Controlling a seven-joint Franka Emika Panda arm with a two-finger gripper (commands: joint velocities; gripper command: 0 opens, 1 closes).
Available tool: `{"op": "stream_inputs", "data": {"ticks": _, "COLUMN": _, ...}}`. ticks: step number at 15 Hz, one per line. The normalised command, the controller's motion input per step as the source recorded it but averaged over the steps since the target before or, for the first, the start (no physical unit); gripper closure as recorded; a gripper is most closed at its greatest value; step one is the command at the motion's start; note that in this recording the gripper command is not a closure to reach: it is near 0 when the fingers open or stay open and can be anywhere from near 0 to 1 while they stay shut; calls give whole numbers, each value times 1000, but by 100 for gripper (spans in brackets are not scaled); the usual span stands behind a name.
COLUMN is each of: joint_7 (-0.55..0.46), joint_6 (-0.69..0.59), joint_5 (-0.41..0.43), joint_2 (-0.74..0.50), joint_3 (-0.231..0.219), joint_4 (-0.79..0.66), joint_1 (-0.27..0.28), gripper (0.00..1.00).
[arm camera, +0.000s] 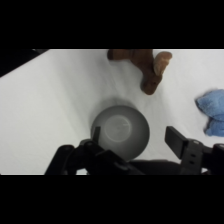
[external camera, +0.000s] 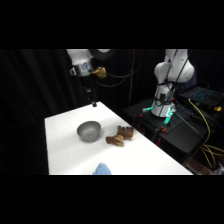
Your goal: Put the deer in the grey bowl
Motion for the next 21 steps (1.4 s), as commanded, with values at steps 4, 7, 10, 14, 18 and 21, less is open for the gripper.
{"op": "stream_inputs", "data": {"ticks": 4, "joint_7": 139, "joint_6": 583, "joint_5": 169, "joint_2": -451, "joint_3": 57, "joint_4": -710, "joint_1": 48, "gripper": 0}}
{"op": "stream_inputs", "data": {"ticks": 7, "joint_7": 142, "joint_6": 734, "joint_5": 184, "joint_2": -286, "joint_3": 112, "joint_4": -591, "joint_1": 105, "gripper": 0}}
{"op": "stream_inputs", "data": {"ticks": 10, "joint_7": 164, "joint_6": 675, "joint_5": 54, "joint_2": -91, "joint_3": 91, "joint_4": -471, "joint_1": 101, "gripper": 0}}
{"op": "stream_inputs", "data": {"ticks": 14, "joint_7": 162, "joint_6": 568, "joint_5": -33, "joint_2": 76, "joint_3": 58, "joint_4": -354, "joint_1": 85, "gripper": 0}}
{"op": "stream_inputs", "data": {"ticks": 18, "joint_7": 64, "joint_6": 426, "joint_5": -46, "joint_2": 314, "joint_3": -8, "joint_4": -25, "joint_1": 51, "gripper": 0}}
{"op": "stream_inputs", "data": {"ticks": 21, "joint_7": -49, "joint_6": 220, "joint_5": 134, "joint_2": 374, "joint_3": 38, "joint_4": 129, "joint_1": 65, "gripper": 0}}
